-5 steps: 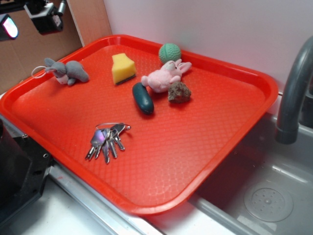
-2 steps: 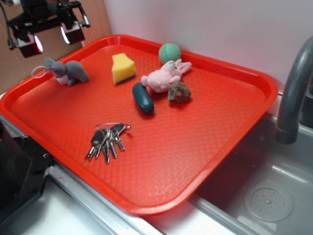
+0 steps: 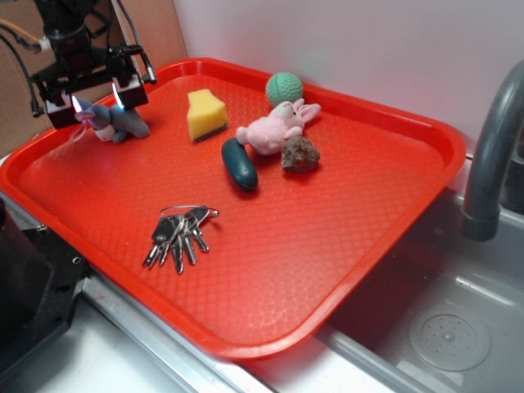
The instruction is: Grab the gray animal.
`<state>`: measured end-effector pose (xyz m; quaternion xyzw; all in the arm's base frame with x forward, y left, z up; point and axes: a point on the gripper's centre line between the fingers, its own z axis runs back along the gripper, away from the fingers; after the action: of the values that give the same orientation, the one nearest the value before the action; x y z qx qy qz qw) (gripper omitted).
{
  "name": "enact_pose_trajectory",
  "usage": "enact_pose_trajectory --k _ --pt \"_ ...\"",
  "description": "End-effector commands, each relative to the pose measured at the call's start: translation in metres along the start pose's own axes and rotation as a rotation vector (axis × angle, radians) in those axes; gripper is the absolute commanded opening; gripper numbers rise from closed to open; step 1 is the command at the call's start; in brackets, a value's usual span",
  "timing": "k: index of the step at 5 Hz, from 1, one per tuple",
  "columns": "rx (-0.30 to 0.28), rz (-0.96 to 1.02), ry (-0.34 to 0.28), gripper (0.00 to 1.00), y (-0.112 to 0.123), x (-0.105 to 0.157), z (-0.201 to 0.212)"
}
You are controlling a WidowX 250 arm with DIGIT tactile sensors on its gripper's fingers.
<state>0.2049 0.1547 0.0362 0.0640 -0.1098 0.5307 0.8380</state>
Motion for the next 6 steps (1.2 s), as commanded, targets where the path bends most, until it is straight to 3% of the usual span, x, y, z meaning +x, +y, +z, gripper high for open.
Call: enact_pose_trajectory --k 1,3,4,5,6 --pt "-0.047 -0.112 0.024 0.00 -0.008 -0.008 -0.012" --pt "-0.127 -0.351 0.009 0.00 -0.026 -0.022 0.064" --pt "-0.172 -0.526 0.015 0.00 -0.042 -0.046 0.116" --pt "-0.253 -0.630 0.051 0.00 -0.045 -0.067 0.143" --pt "-0.286 -0.701 0.070 0.00 -0.042 -0.079 0.162"
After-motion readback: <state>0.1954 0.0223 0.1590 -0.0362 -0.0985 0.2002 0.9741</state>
